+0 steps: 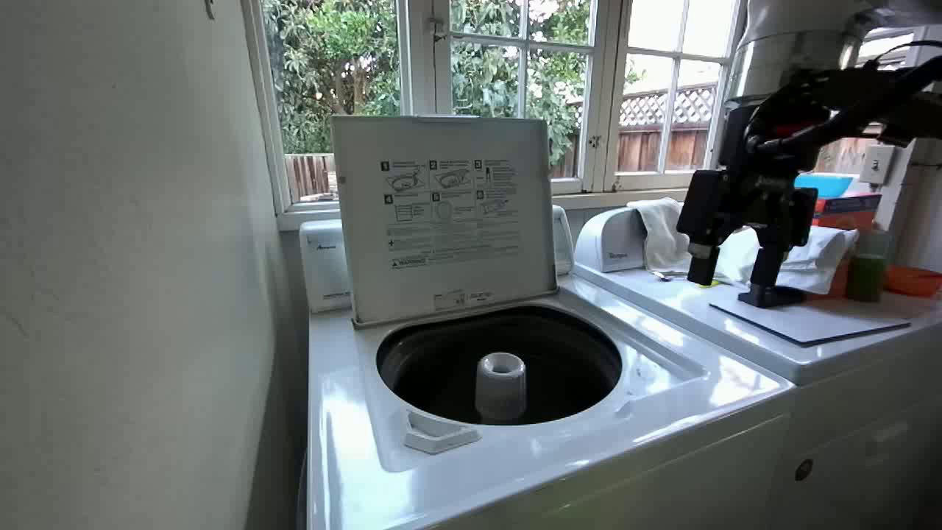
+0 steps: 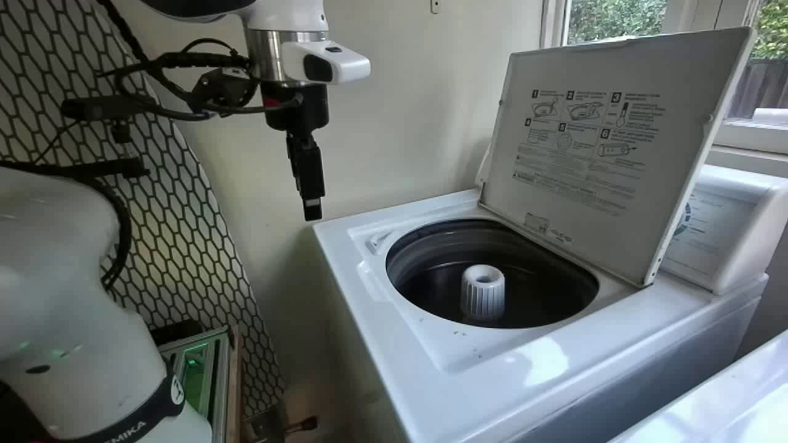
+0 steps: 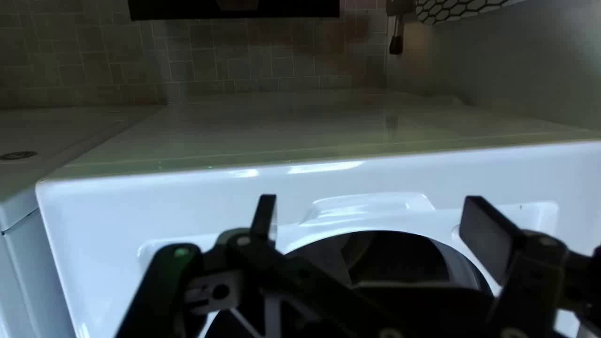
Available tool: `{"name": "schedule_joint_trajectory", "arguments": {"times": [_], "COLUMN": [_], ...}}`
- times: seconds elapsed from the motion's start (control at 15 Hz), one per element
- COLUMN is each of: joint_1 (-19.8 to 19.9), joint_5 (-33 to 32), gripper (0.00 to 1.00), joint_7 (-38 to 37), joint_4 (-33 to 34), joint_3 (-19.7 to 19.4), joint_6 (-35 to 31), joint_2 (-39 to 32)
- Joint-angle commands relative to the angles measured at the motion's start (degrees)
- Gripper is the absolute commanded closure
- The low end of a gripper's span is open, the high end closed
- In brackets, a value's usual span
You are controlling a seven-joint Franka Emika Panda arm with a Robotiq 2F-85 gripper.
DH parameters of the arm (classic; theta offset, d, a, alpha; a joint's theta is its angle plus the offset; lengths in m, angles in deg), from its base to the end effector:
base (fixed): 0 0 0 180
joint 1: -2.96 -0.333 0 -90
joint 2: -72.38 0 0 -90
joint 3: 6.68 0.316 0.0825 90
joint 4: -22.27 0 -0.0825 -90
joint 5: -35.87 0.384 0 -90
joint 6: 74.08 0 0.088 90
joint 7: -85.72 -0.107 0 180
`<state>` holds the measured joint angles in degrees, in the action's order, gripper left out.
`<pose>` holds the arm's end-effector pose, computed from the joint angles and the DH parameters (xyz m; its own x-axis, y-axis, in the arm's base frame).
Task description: Remove the smaller white towel from the top of the right washing machine
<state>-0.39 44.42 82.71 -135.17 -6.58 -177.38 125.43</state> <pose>0.2745 0.0290 0.4656 0.9992 -0.0267 -0.0289 -0.0306 -0.9895 -0.1413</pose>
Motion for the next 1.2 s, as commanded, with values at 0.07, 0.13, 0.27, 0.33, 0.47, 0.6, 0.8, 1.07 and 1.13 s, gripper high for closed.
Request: {"name": "schedule_joint_trajectory", "arguments": {"times": [0.07,0.13,0.27,0.33,0.47,0.6,0.8,1.07,1.13], "joint_1": [0.6,0.6,0.6,2.4,5.6,9.8,13.6,16.5,17.7], "joint_5": [0.4,0.4,0.4,-0.5,-2.2,-4.4,-5.2,-6.7,-8.3], "gripper": [0.0,0.0,0.0,0.0,0.0,0.0,0.0,0.0,0.0], "joint_7": [0.4,0.4,0.4,-0.7,-1.7,-2.9,-1.7,-4.6,-6.7], "joint_4": [0.1,0.1,0.1,0.7,2.7,5.4,10.2,16.2,17.2], "joint_3": [0.5,0.5,0.5,0.2,-1.4,-3.4,-7.8,-7.6,-6.3], "joint_6": [0.2,0.2,0.2,-2.0,-3.1,-4.8,-9.3,-16.4,-19.5], "joint_2": [0.0,0.0,0.0,-1.2,-3.8,-6.7,-11.2,-17.5,-18.9]}}
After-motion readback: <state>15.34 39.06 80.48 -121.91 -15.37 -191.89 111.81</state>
